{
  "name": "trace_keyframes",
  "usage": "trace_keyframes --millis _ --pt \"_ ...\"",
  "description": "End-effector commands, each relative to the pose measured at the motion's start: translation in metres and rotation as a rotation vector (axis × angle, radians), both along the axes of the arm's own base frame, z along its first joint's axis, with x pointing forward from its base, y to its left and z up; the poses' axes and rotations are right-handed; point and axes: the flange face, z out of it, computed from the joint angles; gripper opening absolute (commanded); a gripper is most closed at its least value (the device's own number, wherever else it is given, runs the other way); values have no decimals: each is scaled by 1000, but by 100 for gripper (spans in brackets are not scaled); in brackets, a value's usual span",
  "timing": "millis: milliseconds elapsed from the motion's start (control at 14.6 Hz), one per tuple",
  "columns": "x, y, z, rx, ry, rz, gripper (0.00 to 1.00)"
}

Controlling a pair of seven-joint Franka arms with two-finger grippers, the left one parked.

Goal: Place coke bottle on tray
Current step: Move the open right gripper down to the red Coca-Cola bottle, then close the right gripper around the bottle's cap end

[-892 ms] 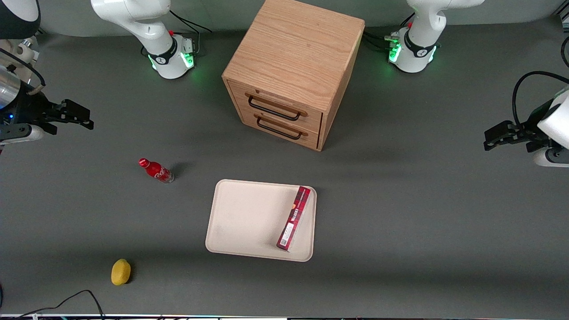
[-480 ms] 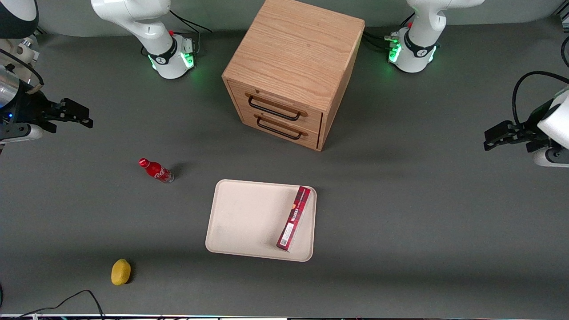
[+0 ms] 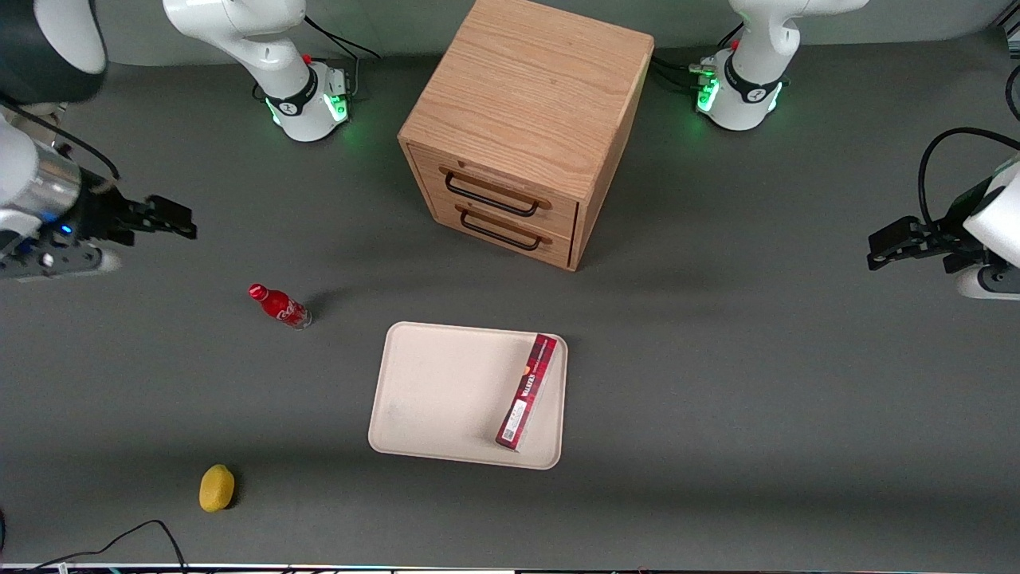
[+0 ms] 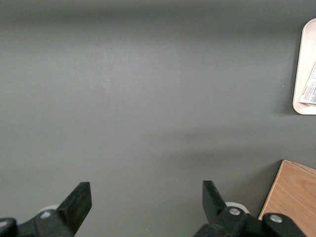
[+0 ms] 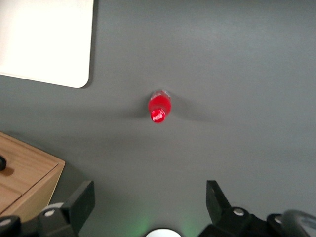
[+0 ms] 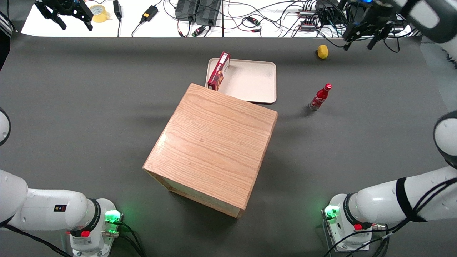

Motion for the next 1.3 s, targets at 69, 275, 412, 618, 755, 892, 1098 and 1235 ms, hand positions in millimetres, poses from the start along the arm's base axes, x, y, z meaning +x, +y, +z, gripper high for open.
trace_keyframes --millis 69,275,412,618,755,892,1098,1235 --pt "25 14 -81 11 14 -3 100" --pt "15 17 -140 12 -25 3 100" --pt "8 19 -166 4 -41 13 100" --pt "-8 13 -189 4 -61 10 100" --pt "-15 13 -201 2 -72 13 99" --pt "-25 11 -210 2 -92 14 98" --pt "-29 10 -209 4 -97 30 88" --pt "-29 5 -209 4 -97 24 74"
